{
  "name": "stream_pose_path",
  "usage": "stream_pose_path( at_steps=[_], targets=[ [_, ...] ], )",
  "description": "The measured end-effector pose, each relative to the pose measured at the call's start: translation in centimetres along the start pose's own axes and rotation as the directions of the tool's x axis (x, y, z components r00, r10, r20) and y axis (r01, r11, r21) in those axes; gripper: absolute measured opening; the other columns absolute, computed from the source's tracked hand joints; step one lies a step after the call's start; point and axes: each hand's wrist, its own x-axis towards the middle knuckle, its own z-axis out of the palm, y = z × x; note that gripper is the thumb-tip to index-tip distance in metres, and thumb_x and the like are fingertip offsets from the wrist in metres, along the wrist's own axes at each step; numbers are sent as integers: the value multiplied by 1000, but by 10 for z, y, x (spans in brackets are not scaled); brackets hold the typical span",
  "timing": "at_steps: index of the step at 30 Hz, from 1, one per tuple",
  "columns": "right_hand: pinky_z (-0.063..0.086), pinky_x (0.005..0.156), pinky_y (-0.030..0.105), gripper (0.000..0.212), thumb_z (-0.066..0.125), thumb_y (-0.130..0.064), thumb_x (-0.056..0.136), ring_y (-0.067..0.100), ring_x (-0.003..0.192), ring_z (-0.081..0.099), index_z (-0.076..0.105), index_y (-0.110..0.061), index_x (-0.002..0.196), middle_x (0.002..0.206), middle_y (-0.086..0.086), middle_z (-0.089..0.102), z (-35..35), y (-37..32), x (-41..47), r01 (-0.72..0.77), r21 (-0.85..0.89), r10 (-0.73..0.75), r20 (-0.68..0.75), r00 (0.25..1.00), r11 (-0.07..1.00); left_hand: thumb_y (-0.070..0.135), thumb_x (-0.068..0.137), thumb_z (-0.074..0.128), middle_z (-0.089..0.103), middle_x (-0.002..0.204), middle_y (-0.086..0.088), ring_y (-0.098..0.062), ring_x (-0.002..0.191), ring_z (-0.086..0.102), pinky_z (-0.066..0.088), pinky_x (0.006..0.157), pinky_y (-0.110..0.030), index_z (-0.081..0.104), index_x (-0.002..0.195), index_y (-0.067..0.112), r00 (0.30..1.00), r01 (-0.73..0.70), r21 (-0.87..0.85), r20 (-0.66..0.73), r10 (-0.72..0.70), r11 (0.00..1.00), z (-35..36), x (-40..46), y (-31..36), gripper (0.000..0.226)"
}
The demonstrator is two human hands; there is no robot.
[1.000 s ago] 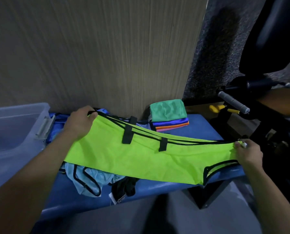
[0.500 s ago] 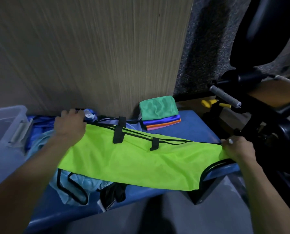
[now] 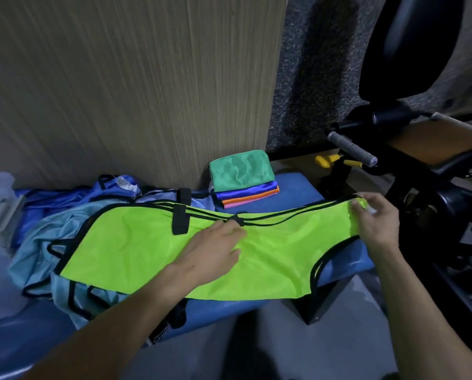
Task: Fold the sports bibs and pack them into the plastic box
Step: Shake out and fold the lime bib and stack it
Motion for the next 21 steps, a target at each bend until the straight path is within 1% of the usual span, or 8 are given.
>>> stream_pose_path(
  at_steps=[3, 7, 11, 14, 16, 17, 19, 21],
  targets=[
    [54, 92, 42, 19, 71, -18, 93, 31, 101, 66, 71, -20, 111, 107, 11, 72, 1, 18, 0, -76, -222, 81, 13, 997, 972, 34, 102, 53, 45, 136, 9, -16, 124, 45, 50, 95, -37, 48, 142, 25, 991, 99, -23, -89, -101, 995, -2, 11, -4, 42],
    [53, 94, 43, 23, 70, -20, 94, 33, 105, 66, 70, -18, 117, 110, 12, 72, 4, 18, 2, -72, -220, 75, 6, 997, 973, 38, 103, 52, 46, 132, 6, -18, 120, 50, 51, 88, -38, 46, 141, 25, 967, 206, -28, -151, -207, 978, -5, 33, -3, 41],
    [54, 93, 46, 25, 68, -22, 95, 33, 104, 66, 70, -18, 119, 108, 12, 72, 7, 21, 2, -47, -246, 55, 27, 998, 968, 35, 103, 55, 50, 132, 2, -22, 122, 50, 49, 95, -42, 53, 137, 25, 967, 251, -13, -41, -251, 968, -12, 55, -11, 36],
    [54, 94, 48, 25, 69, -23, 95, 34, 104, 66, 70, -18, 119, 108, 12, 72, 7, 25, 6, -58, -260, 66, 23, 998, 964, 32, 97, 66, 58, 116, 5, -17, 111, 56, 51, 89, -39, 65, 113, 26, 980, 191, 2, 62, -191, 982, -20, 59, -16, 17],
    [54, 95, 47, 24, 69, -22, 94, 32, 103, 66, 70, -19, 118, 108, 11, 72, 7, 24, 8, -75, -233, 81, 17, 997, 970, 26, 94, 70, 60, 103, 7, -17, 101, 60, 52, 84, -40, 68, 99, 25, 982, 178, -56, 68, -174, 982, -24, 63, -21, 6],
    [55, 94, 46, 22, 70, -22, 94, 31, 103, 67, 70, -20, 116, 108, 10, 72, 7, 24, 9, -86, -207, 91, 14, 996, 975, 22, 92, 71, 60, 98, 7, -18, 96, 61, 52, 82, -41, 68, 94, 25, 984, 178, -98, 20, -177, 979, -27, 67, -24, 4],
    [56, 95, 46, 19, 71, -21, 94, 28, 102, 68, 70, -22, 113, 107, 8, 72, 7, 24, 9, -100, -146, 101, -2, 995, 984, 15, 91, 70, 59, 94, 3, -24, 87, 61, 53, 79, -44, 65, 92, 22, 965, 187, -158, -155, -211, 970, -30, 81, -30, 8],
    [55, 96, 46, 19, 72, -21, 94, 27, 102, 68, 70, -23, 112, 105, 7, 72, 7, 24, 9, -109, -110, 107, -28, 994, 988, 5, 90, 66, 56, 105, -1, -29, 88, 62, 54, 78, -45, 63, 105, 18, 939, 199, -114, -264, -223, 973, -27, 92, -30, 20]
  ],
)
